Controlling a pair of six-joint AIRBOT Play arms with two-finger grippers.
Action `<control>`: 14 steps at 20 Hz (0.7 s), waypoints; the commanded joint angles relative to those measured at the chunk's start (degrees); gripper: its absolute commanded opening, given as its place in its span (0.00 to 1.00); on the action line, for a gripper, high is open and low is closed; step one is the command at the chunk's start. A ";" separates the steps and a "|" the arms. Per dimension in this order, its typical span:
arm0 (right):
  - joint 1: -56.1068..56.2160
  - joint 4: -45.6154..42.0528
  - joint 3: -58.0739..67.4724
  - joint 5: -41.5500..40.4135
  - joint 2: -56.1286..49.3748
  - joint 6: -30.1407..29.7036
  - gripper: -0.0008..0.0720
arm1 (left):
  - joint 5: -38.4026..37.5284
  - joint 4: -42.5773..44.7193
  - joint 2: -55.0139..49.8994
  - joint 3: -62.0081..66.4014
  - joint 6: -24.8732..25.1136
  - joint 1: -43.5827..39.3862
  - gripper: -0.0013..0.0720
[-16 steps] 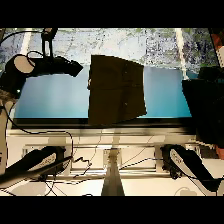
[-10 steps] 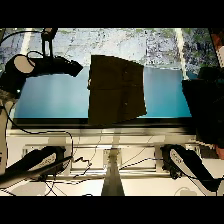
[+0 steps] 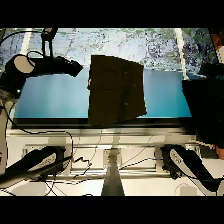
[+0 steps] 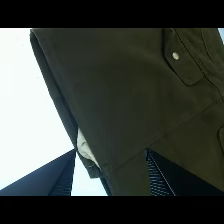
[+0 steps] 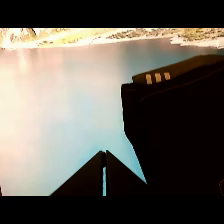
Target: Fold the clothes and pants, and hang the long-sleeved shirts on hangers.
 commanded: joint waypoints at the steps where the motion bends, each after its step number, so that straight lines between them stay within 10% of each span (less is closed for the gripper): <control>1: 0.00 0.13 -0.02 -1.40 -0.04 -0.48 0.07 | -0.13 -2.49 0.02 0.02 -0.15 0.04 0.70; 6: -1.38 3.19 -7.21 7.69 -4.55 -14.25 0.07 | -8.98 -0.46 -0.02 0.02 -0.17 0.11 0.69; 8: -1.64 14.91 -15.65 9.25 -7.06 -21.46 0.07 | -9.86 0.55 -0.02 0.02 -0.17 0.13 0.50; 9: -1.64 21.51 -20.20 10.69 -8.68 -24.26 0.07 | -10.91 0.55 0.02 0.02 -0.15 0.24 0.18; 10: -1.64 27.12 -24.30 10.34 -10.14 -25.35 0.07 | -11.67 0.50 0.02 0.02 -0.17 0.37 0.07; 13: -1.64 38.36 -32.61 2.89 -13.53 -26.36 0.07 | -12.15 3.15 -0.22 -0.20 0.48 1.81 0.07; 14: -1.64 40.83 -34.42 0.57 -14.60 -26.32 0.21 | -13.03 5.55 -0.35 -0.68 0.22 3.02 0.07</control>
